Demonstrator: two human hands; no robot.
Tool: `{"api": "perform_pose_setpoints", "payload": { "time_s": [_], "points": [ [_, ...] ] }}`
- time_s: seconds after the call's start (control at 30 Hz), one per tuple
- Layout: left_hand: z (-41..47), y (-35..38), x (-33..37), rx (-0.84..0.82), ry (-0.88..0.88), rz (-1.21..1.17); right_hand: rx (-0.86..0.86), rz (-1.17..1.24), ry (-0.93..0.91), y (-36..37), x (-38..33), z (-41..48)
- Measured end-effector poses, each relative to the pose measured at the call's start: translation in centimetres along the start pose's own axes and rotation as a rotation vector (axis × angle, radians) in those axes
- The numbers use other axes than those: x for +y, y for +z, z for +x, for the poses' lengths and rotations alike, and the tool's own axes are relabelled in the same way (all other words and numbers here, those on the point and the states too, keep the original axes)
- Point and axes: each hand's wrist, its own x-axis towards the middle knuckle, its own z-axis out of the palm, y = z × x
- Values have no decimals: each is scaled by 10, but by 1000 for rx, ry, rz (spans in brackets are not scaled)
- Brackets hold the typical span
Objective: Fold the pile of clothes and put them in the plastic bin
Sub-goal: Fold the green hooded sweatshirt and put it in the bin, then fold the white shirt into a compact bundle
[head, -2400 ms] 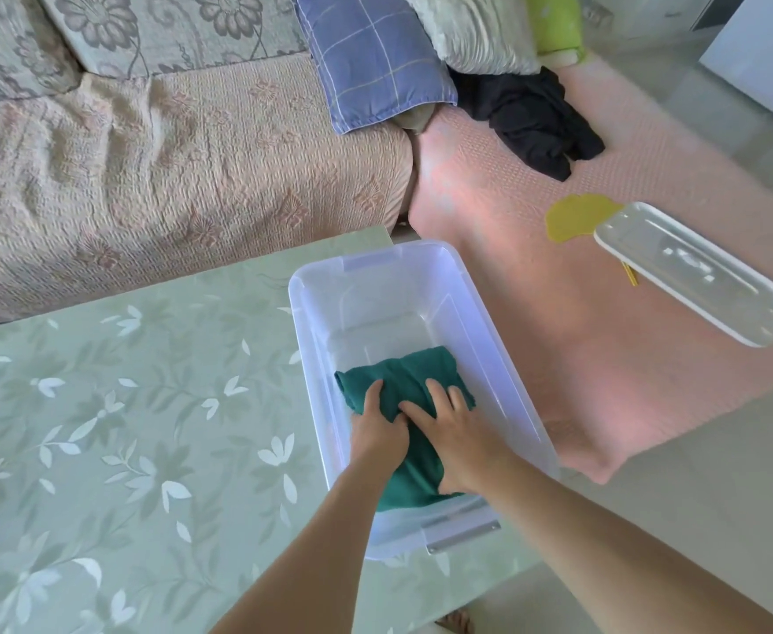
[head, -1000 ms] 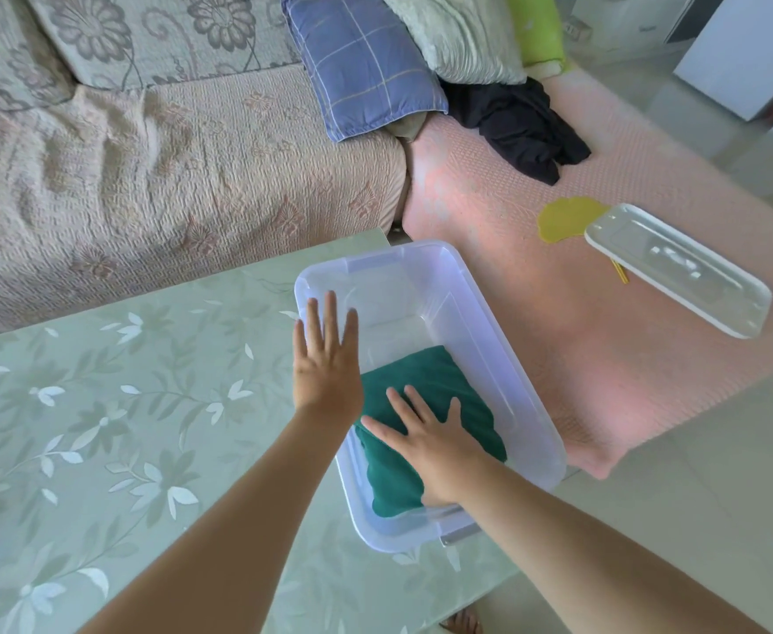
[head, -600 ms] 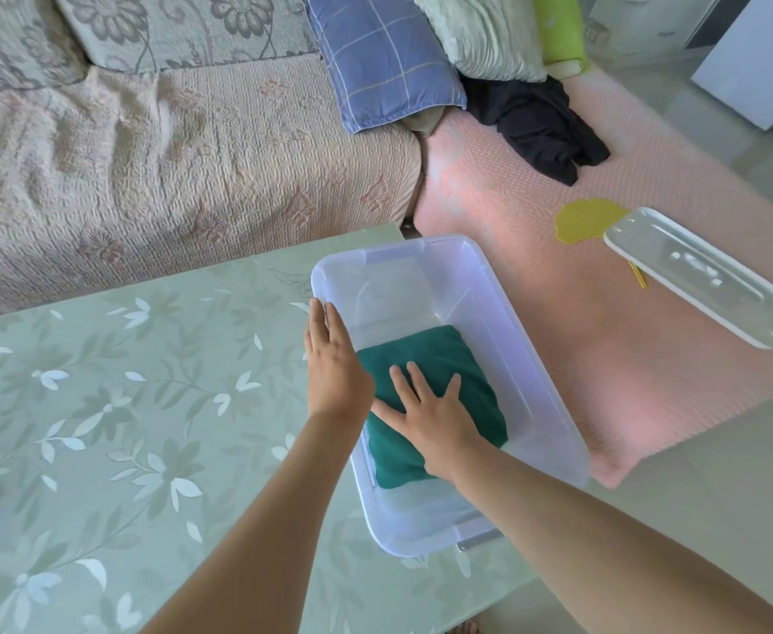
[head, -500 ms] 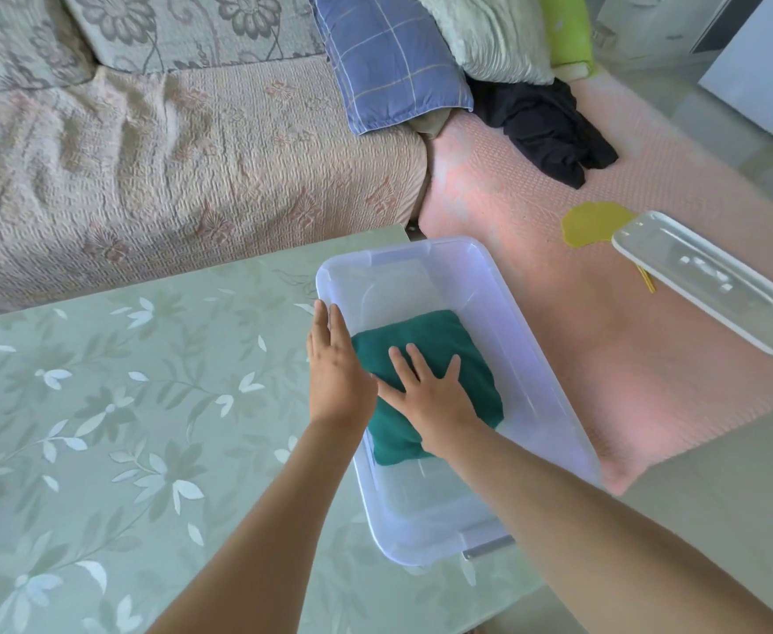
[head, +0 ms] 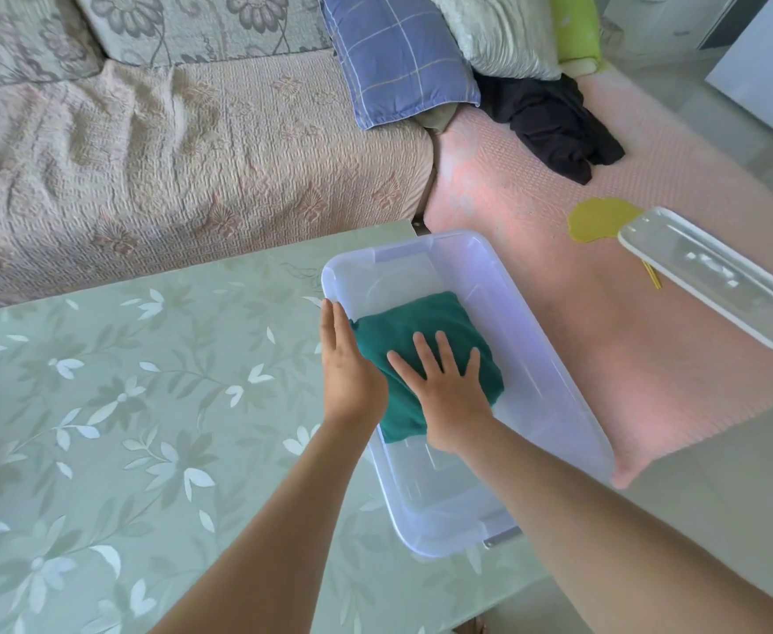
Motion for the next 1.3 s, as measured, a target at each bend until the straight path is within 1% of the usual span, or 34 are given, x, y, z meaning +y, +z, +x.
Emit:
{"api": "perform_pose_setpoints", "payload": {
  "time_s": [0.07, 0.13, 0.17, 0.23, 0.3, 0.33, 0.4, 0.53, 0.67, 0.83, 0.93, 1.0, 1.07, 1.13, 1.17, 1.23, 1.3],
  "points": [
    [1, -3, 1, -42, 6, 48, -54, 31, -4, -12, -1, -2],
    [3, -10, 2, -83, 0, 120, -40, 116, -12, -31, -4, -6],
    [5, -17, 2, -102, -1, 152, 22, 186, -22, -43, -6, -8],
    [11, -35, 4, -118, 15, 186, 236, 335, -41, -70, -14, -8],
    [18, -61, 5, -96, 34, 198, 380, 481, -37, -102, -30, -5],
    [22, -76, 5, -79, 37, 214, 412, 547, -40, -118, -41, -3],
    [28, -116, 2, -53, 19, 250, 418, 617, -74, -153, -74, -1],
    [34, -210, -27, -55, -67, 318, 347, 639, -172, -204, -160, 9],
    [30, -317, -86, -26, -175, 360, 265, 679, -271, -228, -274, 19],
    [12, -445, -181, 43, -311, 431, 96, 676, -346, -230, -425, 41],
    [-4, -514, -243, 57, -367, 489, 19, 675, -388, -222, -513, 53],
    [-17, -555, -283, 67, -393, 595, -23, 639, -423, -214, -569, 60],
    [-31, -592, -322, 89, -423, 750, -51, 602, -484, -206, -620, 63],
    [-43, -622, -358, 73, -488, 837, -79, 609, -559, -198, -665, 63],
    [-49, -632, -374, 55, -524, 815, -107, 628, -590, -192, -684, 62],
    [-59, -644, -397, 43, -551, 686, -185, 683, -614, -178, -717, 57],
    [-65, -643, -412, 126, -483, 618, -190, 679, -623, -161, -739, 56]
  ]
}}
